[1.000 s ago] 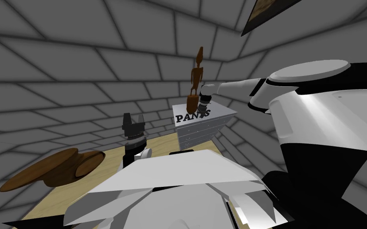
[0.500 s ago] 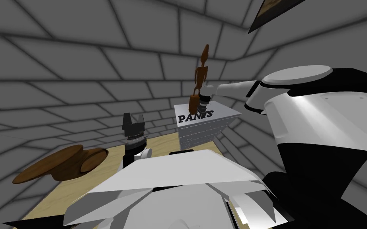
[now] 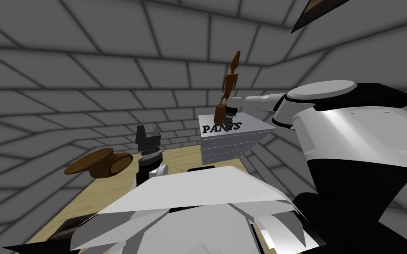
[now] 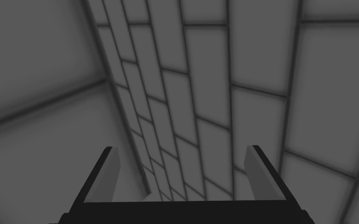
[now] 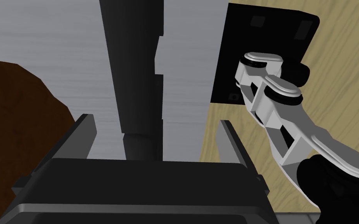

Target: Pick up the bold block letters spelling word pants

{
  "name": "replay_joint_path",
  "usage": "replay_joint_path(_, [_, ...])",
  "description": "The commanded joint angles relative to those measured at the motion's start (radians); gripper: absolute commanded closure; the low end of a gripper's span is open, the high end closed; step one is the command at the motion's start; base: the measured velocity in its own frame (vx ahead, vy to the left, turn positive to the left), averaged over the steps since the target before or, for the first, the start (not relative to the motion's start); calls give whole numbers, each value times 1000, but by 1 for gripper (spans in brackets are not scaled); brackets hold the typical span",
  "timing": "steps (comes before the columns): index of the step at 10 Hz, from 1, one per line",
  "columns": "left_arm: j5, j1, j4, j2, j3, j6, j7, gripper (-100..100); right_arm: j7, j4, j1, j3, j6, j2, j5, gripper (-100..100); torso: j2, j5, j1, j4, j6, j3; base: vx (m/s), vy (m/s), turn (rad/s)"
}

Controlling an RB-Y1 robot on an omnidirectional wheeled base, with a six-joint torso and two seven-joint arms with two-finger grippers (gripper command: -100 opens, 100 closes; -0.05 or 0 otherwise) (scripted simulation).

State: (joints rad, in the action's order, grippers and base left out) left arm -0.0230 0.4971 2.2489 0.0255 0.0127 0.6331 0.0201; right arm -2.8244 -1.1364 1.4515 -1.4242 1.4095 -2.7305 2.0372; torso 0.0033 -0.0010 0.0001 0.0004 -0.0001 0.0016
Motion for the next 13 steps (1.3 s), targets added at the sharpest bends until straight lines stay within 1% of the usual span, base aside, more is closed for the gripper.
replay_joint_path(1, [0,0,0,0,0,0,0,0,-21,34,16,5,0,10,1,-100,0,0,0,0,0,0,-59,22,148])
replay_joint_path(3, [0,0,0,0,0,0,0,0,-49,82,39,12,-1,20,2,-100,0,-1,0,-1,0,-1,-63,16,185])
replay_joint_path(4, [0,0,0,0,0,0,0,0,-40,64,32,10,-5,22,0,-100,-1,-2,-1,-2,0,-2,-24,1,34])
replay_joint_path(5, [0,0,0,0,0,0,0,0,-43,66,33,10,-6,23,0,100,-3,-2,-1,-3,0,-3,0,0,0])
replay_joint_path(9, [0,0,0,0,0,0,0,0,-42,68,32,11,-6,25,-2,100,-5,-4,-2,-5,-1,-5,0,0,-4])
replay_joint_path(10, [0,0,0,0,0,0,0,0,-42,68,32,11,-5,25,-1,0,-6,-4,-2,-5,-1,-5,0,0,0])
replay_joint_path(11, [0,0,0,0,0,0,0,0,-21,34,16,5,0,10,1,100,-6,-4,-2,-5,-1,-5,42,-17,-221])
replay_joint_path(13, [0,1,0,0,0,0,0,0,8,-13,-7,-2,1,-1,0,100,-9,-5,-4,-5,0,-7,73,-25,-221])
